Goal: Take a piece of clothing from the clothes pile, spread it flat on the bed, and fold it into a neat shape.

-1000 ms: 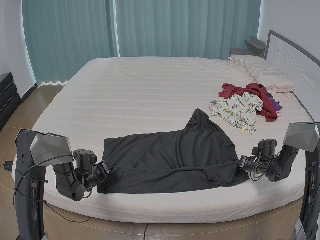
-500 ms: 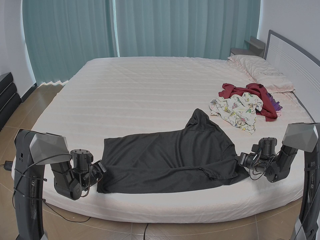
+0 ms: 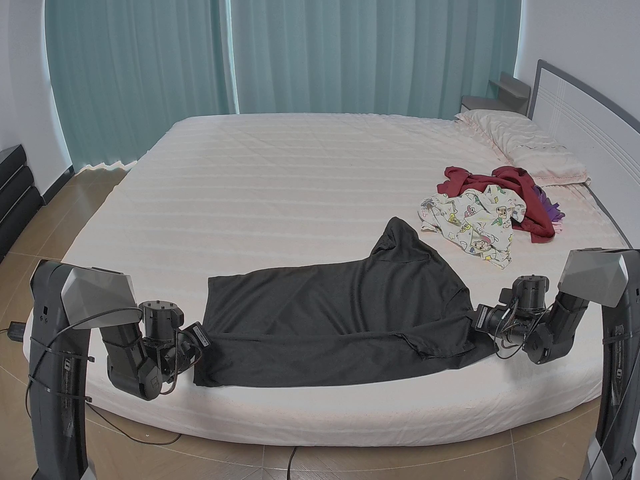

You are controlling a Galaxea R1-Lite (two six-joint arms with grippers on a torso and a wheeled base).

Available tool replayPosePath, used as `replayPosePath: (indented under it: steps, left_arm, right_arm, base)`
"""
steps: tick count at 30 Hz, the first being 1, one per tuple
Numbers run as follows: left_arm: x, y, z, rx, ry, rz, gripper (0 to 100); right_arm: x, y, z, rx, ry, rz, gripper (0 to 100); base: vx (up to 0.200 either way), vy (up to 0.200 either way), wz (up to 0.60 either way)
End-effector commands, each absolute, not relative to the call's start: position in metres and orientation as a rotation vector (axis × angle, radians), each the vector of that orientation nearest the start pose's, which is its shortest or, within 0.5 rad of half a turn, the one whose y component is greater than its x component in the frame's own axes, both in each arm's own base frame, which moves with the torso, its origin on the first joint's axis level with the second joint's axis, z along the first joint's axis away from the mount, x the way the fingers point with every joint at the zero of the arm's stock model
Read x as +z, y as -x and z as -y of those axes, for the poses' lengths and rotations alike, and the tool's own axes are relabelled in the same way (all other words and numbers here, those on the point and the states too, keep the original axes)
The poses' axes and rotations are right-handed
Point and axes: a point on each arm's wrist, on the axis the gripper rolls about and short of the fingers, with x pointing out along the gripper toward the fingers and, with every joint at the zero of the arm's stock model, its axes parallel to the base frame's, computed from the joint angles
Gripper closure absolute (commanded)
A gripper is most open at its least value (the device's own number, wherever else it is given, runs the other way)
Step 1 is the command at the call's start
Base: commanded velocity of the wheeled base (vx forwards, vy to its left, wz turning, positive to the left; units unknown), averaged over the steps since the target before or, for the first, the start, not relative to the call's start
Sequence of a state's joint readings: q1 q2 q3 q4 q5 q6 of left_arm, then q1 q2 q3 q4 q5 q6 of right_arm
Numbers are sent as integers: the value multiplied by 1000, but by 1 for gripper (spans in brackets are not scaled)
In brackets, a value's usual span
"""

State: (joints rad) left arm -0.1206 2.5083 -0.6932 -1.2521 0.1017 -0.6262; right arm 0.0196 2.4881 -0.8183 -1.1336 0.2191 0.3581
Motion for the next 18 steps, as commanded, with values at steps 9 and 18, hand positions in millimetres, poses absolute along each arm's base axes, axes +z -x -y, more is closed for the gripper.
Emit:
replayPosePath:
  steps: [9, 18]
  left_arm:
    - [-71, -355, 42, 161, 537, -570, 0]
    - [-70, -355, 42, 161, 540, -563, 0]
  right_arm:
    - [-68, -393, -20, 138, -388, -572, 0]
    - [-56, -393, -15, 120, -424, -516, 0]
  base:
    - [0, 0, 0]
    - [0, 0, 0]
